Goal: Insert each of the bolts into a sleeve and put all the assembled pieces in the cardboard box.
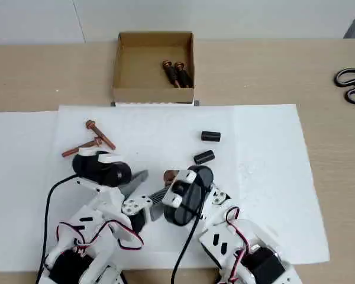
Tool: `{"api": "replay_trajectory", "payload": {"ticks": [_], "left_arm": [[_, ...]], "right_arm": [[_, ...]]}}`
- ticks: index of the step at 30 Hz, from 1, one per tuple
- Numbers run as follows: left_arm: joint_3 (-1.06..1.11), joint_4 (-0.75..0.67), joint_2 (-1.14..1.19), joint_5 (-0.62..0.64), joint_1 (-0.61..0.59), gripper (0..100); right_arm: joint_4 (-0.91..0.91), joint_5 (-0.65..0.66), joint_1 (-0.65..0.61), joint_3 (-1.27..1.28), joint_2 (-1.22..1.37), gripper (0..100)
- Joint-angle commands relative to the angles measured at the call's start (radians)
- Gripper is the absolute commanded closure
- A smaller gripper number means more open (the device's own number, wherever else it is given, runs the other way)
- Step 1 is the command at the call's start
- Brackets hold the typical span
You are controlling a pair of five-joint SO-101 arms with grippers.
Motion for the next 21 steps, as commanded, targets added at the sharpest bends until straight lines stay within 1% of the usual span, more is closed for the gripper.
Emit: {"api": "replay_trajectory", "payload": {"ticks": [1, 3, 4, 6, 9, 12, 16, 21], "left_arm": [[-0.015, 0.003, -0.008, -0.037, -0.157, 73], [-0.001, 0.008, -0.008, -0.049, -0.258, 75], [0.015, 0.008, -0.008, -0.049, -0.299, 77], [0.045, 0.008, -0.008, -0.051, -0.367, 85], [0.116, 0.002, -0.008, -0.109, -0.416, 99], [0.182, -0.029, -0.008, -0.146, -0.448, 98], [0.268, -0.094, -0.008, -0.15, -0.463, 99], [0.271, -0.112, -0.008, -0.149, -0.46, 99]], "right_arm": [[-0.042, -0.014, 0.096, 0.002, -0.01, 99.6], [-0.041, -0.015, 0.148, 0.009, -0.01, 99.6], [-0.041, -0.015, 0.173, 0.009, -0.01, 99.6], [-0.041, -0.015, 0.213, 0.011, -0.01, 99.6], [-0.041, -0.015, 0.262, 0.011, -0.007, 99.6], [-0.041, -0.025, 0.325, 0.009, -0.01, 99.6], [-0.041, -0.103, 0.423, 0.009, -0.002, 99.6], [-0.039, -0.166, 0.484, 0.006, -0.001, 99.6]]}}
